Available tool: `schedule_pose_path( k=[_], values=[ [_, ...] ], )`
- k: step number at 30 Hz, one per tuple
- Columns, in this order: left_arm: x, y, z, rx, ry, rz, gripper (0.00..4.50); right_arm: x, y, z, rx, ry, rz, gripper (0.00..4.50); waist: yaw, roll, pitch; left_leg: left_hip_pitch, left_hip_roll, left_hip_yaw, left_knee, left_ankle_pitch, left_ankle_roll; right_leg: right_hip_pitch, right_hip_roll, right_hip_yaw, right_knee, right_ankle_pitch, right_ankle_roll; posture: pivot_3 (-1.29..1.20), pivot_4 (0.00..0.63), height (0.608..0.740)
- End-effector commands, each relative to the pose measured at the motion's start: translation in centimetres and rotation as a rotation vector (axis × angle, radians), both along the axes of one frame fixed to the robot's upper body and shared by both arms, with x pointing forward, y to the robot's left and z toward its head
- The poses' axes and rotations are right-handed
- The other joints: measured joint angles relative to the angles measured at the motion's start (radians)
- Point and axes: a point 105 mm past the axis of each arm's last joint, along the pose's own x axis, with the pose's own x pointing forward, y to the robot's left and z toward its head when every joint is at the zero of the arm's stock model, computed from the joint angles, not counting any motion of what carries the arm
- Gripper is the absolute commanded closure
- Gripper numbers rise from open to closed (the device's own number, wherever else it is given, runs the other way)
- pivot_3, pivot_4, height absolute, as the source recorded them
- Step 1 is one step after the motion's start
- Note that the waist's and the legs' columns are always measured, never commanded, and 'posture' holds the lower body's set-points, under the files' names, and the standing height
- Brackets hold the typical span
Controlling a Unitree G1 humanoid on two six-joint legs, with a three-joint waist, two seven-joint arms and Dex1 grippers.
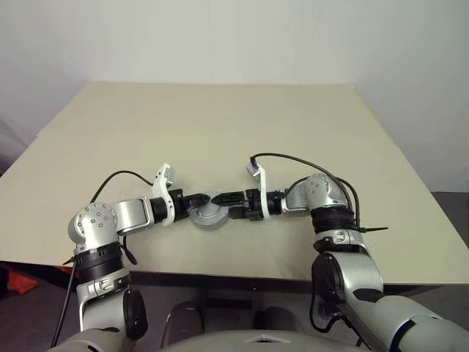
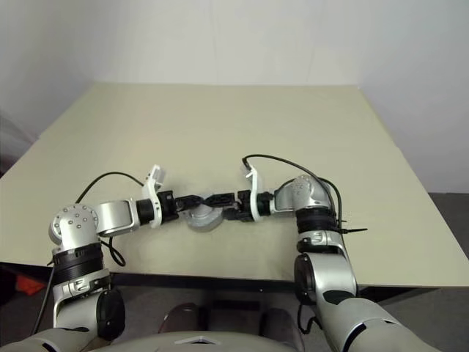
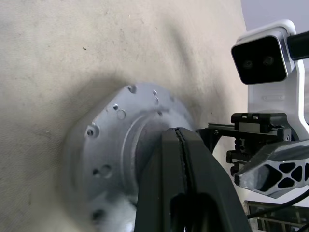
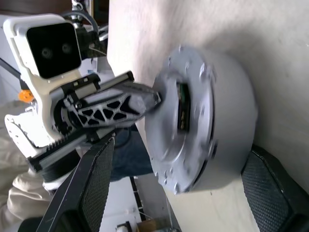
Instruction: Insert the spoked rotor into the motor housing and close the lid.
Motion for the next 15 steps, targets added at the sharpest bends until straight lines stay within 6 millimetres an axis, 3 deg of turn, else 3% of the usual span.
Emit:
schedule_pose_path(
  k=[1,6,7,10,14,15],
  values=[
    [-0.33,0.52,-1.48,0.065,0.061,0.016,4.50,1.00,2.25,3.65,0.133,-0.103,0.018,0.03,-0.001,0.000,0.000,0.000,0.000,0.000,0.000,0.000,0.000,0.000,0.000,0.000,0.000,0.000,0.000,0.00,0.000,0.740],
    [-0.31,0.52,-1.45,0.066,0.059,0.018,4.50,1.46,2.00,3.29,0.112,-0.119,-0.007,0.03,-0.001,0.000,0.000,0.001,0.001,0.000,0.000,0.000,-0.001,0.000,0.000,0.000,0.000,0.000,0.000,0.00,0.000,0.740],
    [-0.31,0.51,-1.43,0.066,0.058,0.018,4.50,1.56,1.91,3.23,0.108,-0.122,-0.012,0.20,-0.001,0.000,0.000,0.001,0.001,0.000,0.000,0.001,-0.001,0.000,0.000,0.000,0.000,0.000,0.000,0.00,0.000,0.740],
    [-0.31,0.55,-1.48,0.067,0.059,0.020,4.50,1.73,1.69,3.19,0.106,-0.127,-0.020,0.91,0.001,0.000,0.000,0.000,0.000,0.000,0.000,0.001,-0.001,0.000,0.000,0.000,0.000,0.000,0.000,0.00,0.000,0.740],
    [-0.28,0.57,-1.49,0.068,0.059,0.022,4.50,1.87,1.61,3.19,0.101,-0.134,-0.024,2.29,0.002,0.000,0.000,-0.003,0.000,0.000,0.000,0.001,-0.001,-0.003,0.000,0.000,0.000,0.000,0.000,0.00,0.000,0.740],
    [-0.27,0.56,-1.48,0.068,0.059,0.022,4.50,1.91,1.60,3.22,0.101,-0.138,-0.025,2.43,0.003,0.000,0.000,-0.003,0.000,0.000,0.000,0.000,-0.001,-0.002,0.000,0.000,0.000,0.000,0.000,0.00,0.000,0.740]
  ],
)
